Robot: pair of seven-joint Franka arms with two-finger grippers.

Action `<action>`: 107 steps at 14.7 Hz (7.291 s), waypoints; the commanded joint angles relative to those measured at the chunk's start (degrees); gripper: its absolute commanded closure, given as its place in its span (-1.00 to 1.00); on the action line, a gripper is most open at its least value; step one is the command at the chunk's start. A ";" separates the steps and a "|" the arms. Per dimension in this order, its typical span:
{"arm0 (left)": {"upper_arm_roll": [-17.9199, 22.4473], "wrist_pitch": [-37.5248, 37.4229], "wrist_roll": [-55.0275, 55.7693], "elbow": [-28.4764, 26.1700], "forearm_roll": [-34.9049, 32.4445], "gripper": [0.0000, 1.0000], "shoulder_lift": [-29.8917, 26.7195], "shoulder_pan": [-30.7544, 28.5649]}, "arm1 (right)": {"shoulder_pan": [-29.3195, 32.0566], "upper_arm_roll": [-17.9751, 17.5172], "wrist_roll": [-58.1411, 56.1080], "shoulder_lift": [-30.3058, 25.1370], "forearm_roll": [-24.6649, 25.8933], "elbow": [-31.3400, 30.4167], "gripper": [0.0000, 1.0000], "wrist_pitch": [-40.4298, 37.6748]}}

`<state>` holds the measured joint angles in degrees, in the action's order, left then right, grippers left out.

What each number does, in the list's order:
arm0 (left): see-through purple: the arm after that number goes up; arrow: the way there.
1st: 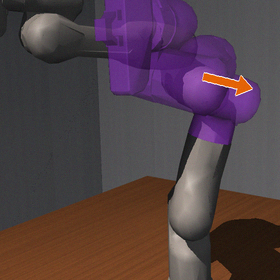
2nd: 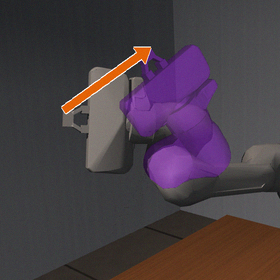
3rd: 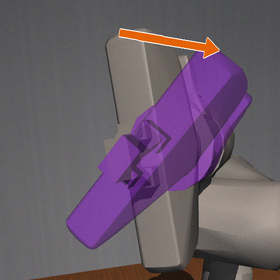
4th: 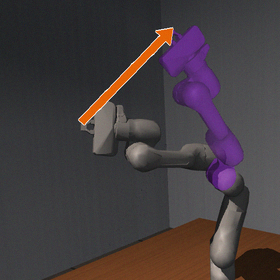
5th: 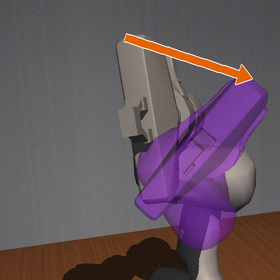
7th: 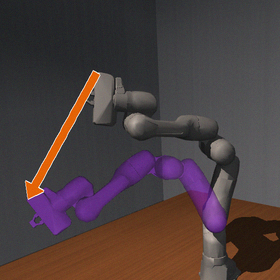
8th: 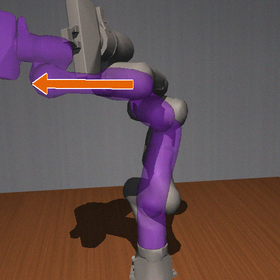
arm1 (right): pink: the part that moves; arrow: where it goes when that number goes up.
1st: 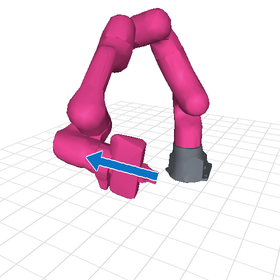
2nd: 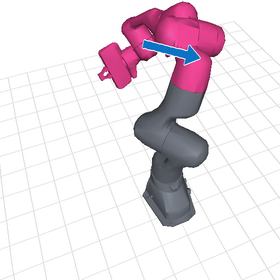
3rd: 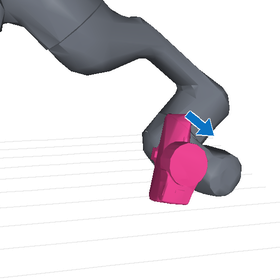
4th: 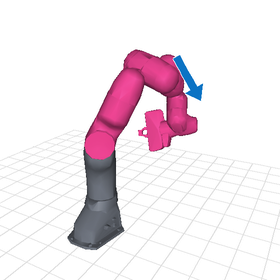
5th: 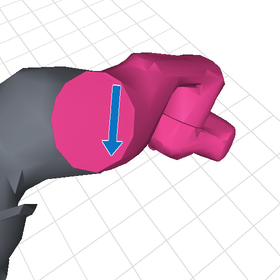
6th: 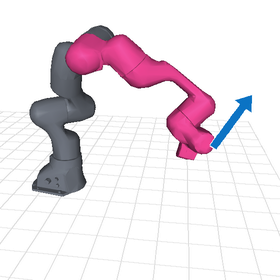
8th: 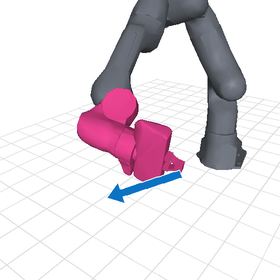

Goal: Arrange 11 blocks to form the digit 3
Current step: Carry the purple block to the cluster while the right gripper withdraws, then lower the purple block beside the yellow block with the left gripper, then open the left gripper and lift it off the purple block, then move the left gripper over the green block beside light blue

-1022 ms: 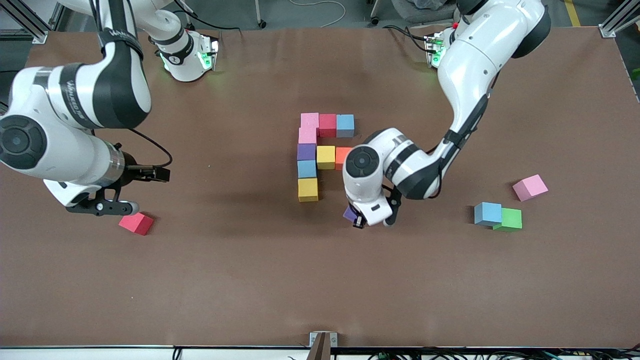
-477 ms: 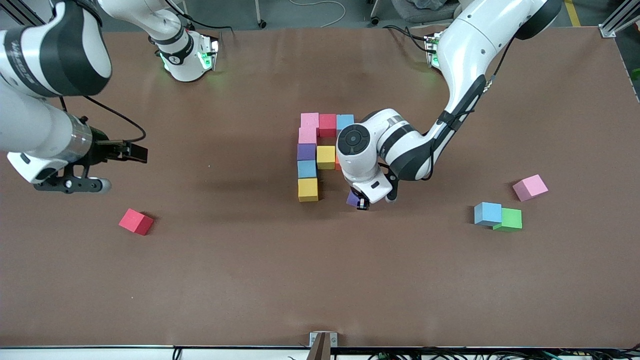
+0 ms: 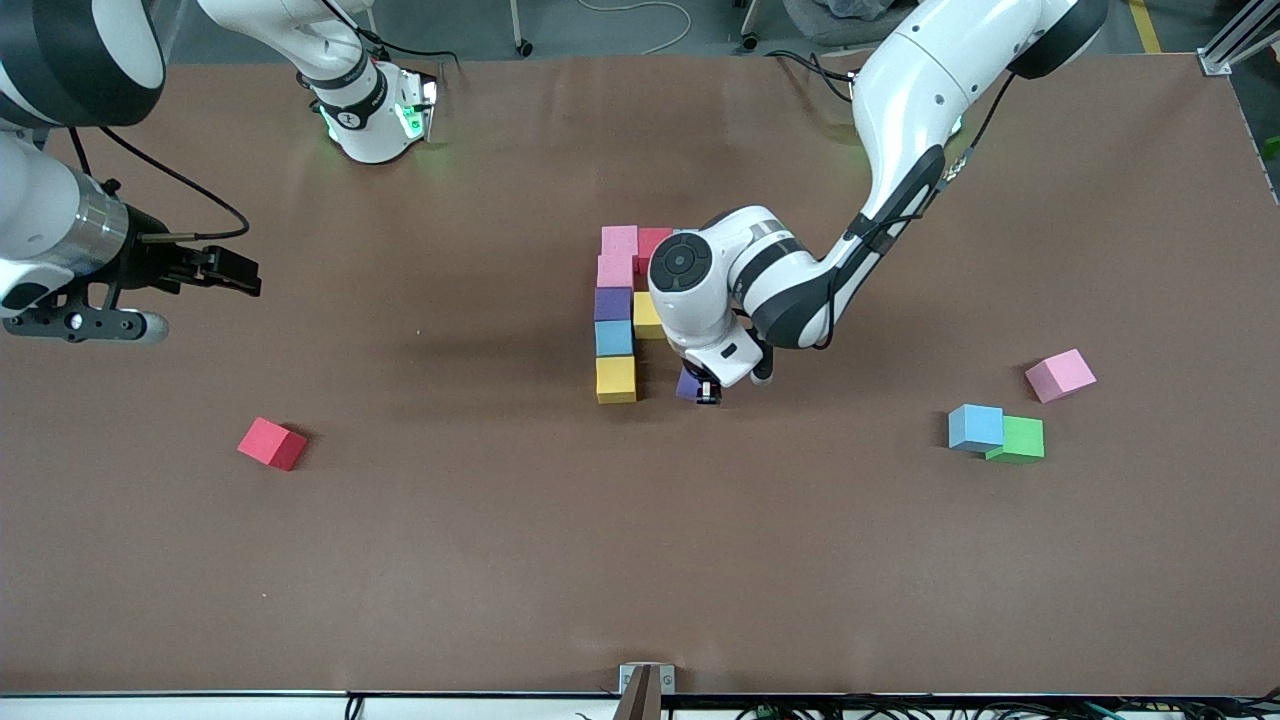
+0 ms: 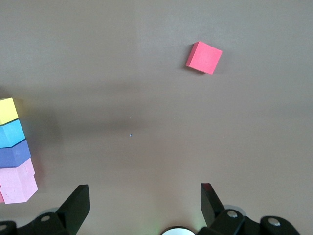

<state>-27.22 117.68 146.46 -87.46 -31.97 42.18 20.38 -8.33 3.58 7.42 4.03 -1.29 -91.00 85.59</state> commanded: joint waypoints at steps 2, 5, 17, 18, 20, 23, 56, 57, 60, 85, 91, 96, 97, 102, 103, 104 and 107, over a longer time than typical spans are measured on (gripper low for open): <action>1.03 0.27 8.83 0.01 -1.52 0.47 0.09 1.51 | 5.16 -5.25 1.02 -3.67 1.29 -3.04 -1.00 1.07; 1.12 0.27 12.78 2.89 -1.52 0.47 2.46 3.00 | 7.97 -7.70 1.02 -4.55 1.29 -3.13 -1.00 0.72; 11.84 -0.17 21.50 11.52 0.32 0.47 6.86 14.34 | 10.09 -9.29 1.02 -5.26 1.29 -3.21 -1.00 0.54; 11.84 -0.17 22.11 12.65 0.41 0.48 7.21 14.77 | 10.18 -9.29 1.02 -5.26 1.29 -3.21 -1.00 0.54; 11.93 -0.17 23.95 12.84 1.38 0.49 7.65 15.92 | 10.44 -9.38 1.02 -5.26 1.29 -3.21 -1.00 0.54; 11.93 -0.17 25.44 12.67 2.96 0.49 7.83 16.01 | 11.14 -11.05 1.02 -5.35 1.29 -3.21 -1.00 0.63; 12.01 -2.11 25.90 12.31 5.16 -0.42 8.00 17.33 | 10.10 -10.79 1.11 -3.24 0.23 7.86 -1.00 -8.33; 12.01 -2.11 24.67 12.31 5.16 -0.99 7.83 17.24 | 9.57 -10.27 1.11 -3.32 0.23 7.51 -1.00 -8.33; 11.84 -2.19 23.61 12.31 5.42 -1.00 7.04 17.24 | 8.25 -7.46 1.20 -3.33 0.15 6.98 -1.00 -8.42; 11.58 -12.58 -69.77 5.91 16.76 -1.00 -14.76 -8.14 | 8.60 -7.19 0.06 -11.76 0.23 -0.05 -1.00 -4.65; 11.66 0.24 -85.02 -1.73 14.57 -0.99 -13.10 -13.08 | 8.86 -7.01 -4.78 -10.98 1.11 1.00 -1.00 -4.73; 11.58 8.62 -91.59 -7.90 9.82 -0.99 -12.39 -16.06 | 8.86 -7.01 -4.78 -9.21 1.03 3.55 -1.00 -6.13; 11.58 8.62 -94.66 -7.90 9.91 -0.99 -12.21 -16.51 | 8.86 -7.10 -4.69 -9.21 1.03 3.47 -1.00 -6.40; 11.40 10.62 -111.45 -8.25 9.99 -0.99 -10.46 -21.51 | 8.86 -7.10 -4.87 -9.30 1.03 3.29 -1.00 -6.67; 11.40 12.55 -115.74 -9.73 9.99 -0.99 -10.37 -22.74 | 8.86 -7.10 -4.95 -9.30 1.03 3.29 -1.00 -6.49; 11.40 15.10 -119.27 -11.31 9.99 -0.99 -10.45 -23.88 | 8.95 -7.10 -4.96 -9.30 1.03 3.12 -1.00 -6.14; 11.40 17.23 -126.58 -12.74 9.99 -0.99 -10.54 -25.83 | 8.95 -7.10 -5.31 -9.39 1.11 3.03 -1.00 -3.77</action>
<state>-15.35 133.58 23.73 -98.61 -21.20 32.68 -4.65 0.83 -3.74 2.96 -5.60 -0.94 -88.71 80.75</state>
